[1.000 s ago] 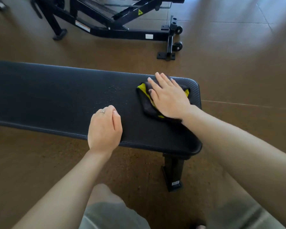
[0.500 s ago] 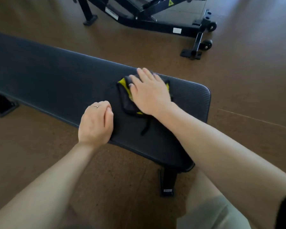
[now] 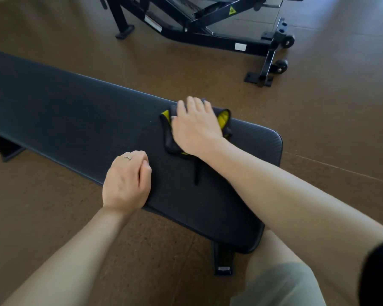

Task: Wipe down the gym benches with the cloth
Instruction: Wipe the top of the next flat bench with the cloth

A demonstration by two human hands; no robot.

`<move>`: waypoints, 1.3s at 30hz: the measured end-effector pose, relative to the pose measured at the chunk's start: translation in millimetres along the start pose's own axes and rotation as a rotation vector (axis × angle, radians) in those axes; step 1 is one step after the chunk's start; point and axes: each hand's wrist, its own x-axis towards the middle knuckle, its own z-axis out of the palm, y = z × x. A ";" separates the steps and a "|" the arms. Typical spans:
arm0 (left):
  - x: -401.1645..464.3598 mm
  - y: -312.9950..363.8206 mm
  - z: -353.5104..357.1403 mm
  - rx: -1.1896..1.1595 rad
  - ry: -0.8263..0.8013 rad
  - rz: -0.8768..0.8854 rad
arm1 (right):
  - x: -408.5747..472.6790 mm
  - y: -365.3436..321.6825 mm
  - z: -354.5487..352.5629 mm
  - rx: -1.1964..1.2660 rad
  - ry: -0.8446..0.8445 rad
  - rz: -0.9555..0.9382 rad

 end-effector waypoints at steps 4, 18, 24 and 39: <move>-1.8 -1.6 0.6 -0.020 0.016 0.014 | 38.4 -30.1 3.8 0.037 -0.001 -0.088; -3.9 -8.9 5.8 -0.091 0.084 0.088 | -20.3 49.4 -12.6 -0.055 0.061 0.327; -1.1 -15.0 4.2 -0.174 0.073 0.103 | 42.4 -73.8 16.5 -0.006 0.084 0.167; 65.0 -146.8 -33.1 -0.029 -0.013 0.091 | 21.7 -72.9 5.8 0.007 -0.013 0.341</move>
